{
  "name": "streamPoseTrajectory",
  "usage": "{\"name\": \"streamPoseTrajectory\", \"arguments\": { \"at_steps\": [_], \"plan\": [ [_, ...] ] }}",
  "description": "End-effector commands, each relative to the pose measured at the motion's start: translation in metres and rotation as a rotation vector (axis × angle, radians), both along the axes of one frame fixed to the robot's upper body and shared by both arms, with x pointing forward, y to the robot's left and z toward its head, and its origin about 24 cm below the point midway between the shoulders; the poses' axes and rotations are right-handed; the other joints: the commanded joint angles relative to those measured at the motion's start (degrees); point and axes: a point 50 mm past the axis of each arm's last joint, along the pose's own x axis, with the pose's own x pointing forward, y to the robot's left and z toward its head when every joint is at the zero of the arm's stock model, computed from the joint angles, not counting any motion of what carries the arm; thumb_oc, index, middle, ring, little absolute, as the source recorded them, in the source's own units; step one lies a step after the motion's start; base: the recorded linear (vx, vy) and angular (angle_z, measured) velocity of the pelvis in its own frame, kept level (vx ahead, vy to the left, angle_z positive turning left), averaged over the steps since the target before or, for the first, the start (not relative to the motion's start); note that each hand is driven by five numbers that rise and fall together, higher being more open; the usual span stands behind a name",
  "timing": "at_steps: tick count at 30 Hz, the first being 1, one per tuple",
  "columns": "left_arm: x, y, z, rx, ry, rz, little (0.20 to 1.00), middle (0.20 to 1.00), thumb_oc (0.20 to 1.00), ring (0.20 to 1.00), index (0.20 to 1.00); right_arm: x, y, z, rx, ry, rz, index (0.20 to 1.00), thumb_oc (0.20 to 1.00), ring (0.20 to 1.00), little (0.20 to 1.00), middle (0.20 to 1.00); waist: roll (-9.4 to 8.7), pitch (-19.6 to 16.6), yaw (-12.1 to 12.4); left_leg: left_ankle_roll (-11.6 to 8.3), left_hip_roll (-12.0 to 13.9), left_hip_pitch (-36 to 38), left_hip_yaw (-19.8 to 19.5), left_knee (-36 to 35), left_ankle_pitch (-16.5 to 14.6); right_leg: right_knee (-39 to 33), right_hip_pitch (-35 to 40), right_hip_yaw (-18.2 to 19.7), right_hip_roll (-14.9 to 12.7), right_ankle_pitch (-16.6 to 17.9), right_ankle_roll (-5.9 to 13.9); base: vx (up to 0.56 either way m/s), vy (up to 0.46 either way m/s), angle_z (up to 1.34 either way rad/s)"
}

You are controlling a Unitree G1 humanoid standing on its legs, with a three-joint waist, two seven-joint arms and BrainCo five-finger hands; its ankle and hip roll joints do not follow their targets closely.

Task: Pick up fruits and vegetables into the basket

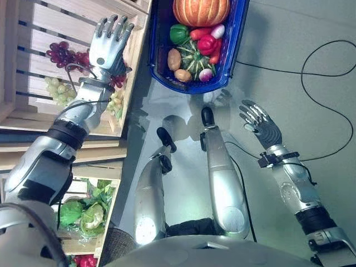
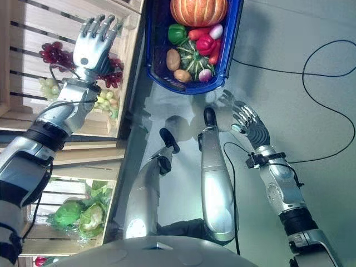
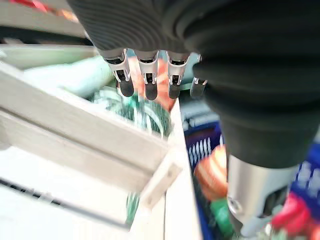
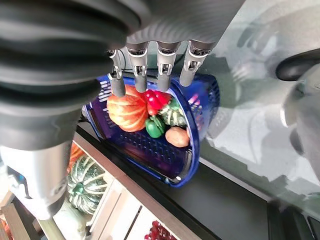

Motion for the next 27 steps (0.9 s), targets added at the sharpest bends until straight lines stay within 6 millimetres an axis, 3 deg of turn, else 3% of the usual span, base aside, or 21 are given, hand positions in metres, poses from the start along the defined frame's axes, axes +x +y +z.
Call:
{"name": "streamPoseTrajectory", "arguments": {
  "at_steps": [1, 8, 15, 27],
  "plan": [
    [0.0, 0.03, 0.006, 0.062, -0.01, 0.173, 1.0, 1.0, 1.0, 1.0, 1.0, -0.004, -0.002, 0.019, 0.032, -0.112, -0.008, 1.0, 1.0, 1.0, 1.0, 1.0, 0.3, -2.1, -2.8, 2.06, -2.3, -5.5, 1.6, 6.9, -6.1, -0.4, -1.1, -0.3, 3.3, -2.4, 3.47, 0.02, 0.004, -0.04],
    [0.0, 0.06, 0.0, 0.124, 0.025, 0.393, 1.0, 1.0, 1.0, 1.0, 1.0, -0.001, -0.007, 0.034, 0.005, -0.175, -0.052, 1.0, 1.0, 1.0, 1.0, 1.0, 0.38, -2.1, -3.2, 2.0, -1.4, -9.9, 1.8, 10.3, -6.9, 2.2, -5.7, 0.4, 2.8, -2.4, 3.57, 0.03, 0.018, -0.06],
    [-0.004, 0.08, 0.009, 0.259, -0.015, 0.546, 1.0, 1.0, 1.0, 1.0, 1.0, 0.003, -0.012, 0.046, 0.003, -0.217, -0.085, 1.0, 1.0, 1.0, 1.0, 1.0, 0.48, -2.1, -3.3, 1.82, -0.9, -13.9, 1.6, 13.2, -7.9, 4.5, -9.8, 0.9, 2.4, -2.3, 3.6, 0.01, 0.016, 0.02],
    [-0.001, 0.088, 0.019, 0.343, 0.004, 0.709, 1.0, 1.0, 1.0, 1.0, 1.0, 0.017, -0.005, 0.067, -0.019, -0.277, -0.081, 1.0, 1.0, 1.0, 1.0, 1.0, -0.04, -2.1, -4.0, 1.9, -0.1, -22.7, 1.6, 19.9, -10.1, 9.9, -18.5, 2.1, 3.1, -2.5, 3.44, 0.02, 0.043, -0.03]
  ]
}}
